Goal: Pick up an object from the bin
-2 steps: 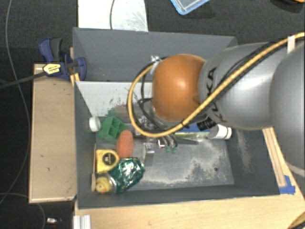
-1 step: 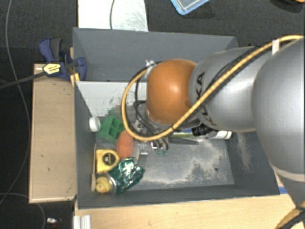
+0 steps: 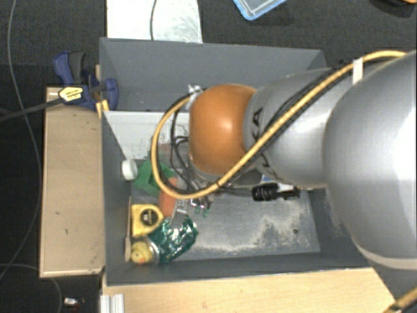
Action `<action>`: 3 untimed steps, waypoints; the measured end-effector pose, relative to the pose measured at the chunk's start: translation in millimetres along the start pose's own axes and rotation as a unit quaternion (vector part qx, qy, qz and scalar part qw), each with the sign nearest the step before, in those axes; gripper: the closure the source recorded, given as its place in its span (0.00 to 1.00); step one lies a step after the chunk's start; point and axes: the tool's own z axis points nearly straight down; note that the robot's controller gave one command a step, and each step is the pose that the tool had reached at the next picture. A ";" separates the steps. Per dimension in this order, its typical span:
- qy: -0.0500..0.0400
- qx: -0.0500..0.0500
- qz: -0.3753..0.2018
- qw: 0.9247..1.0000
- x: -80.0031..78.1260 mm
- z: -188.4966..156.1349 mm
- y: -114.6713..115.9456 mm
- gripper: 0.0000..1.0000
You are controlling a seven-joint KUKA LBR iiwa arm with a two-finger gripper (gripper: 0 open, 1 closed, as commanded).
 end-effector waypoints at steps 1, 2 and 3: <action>-0.001 -0.001 -0.172 0.985 -16.6 40.2 -1.4 0.00; 0.000 -0.001 -0.216 0.976 -22.6 54.4 -2.5 0.00; -0.003 -0.002 -0.107 0.994 -47.0 85.0 -2.3 1.00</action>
Offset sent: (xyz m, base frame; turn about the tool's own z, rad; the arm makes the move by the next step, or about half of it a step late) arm 0.0339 -0.0101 -0.0441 0.1661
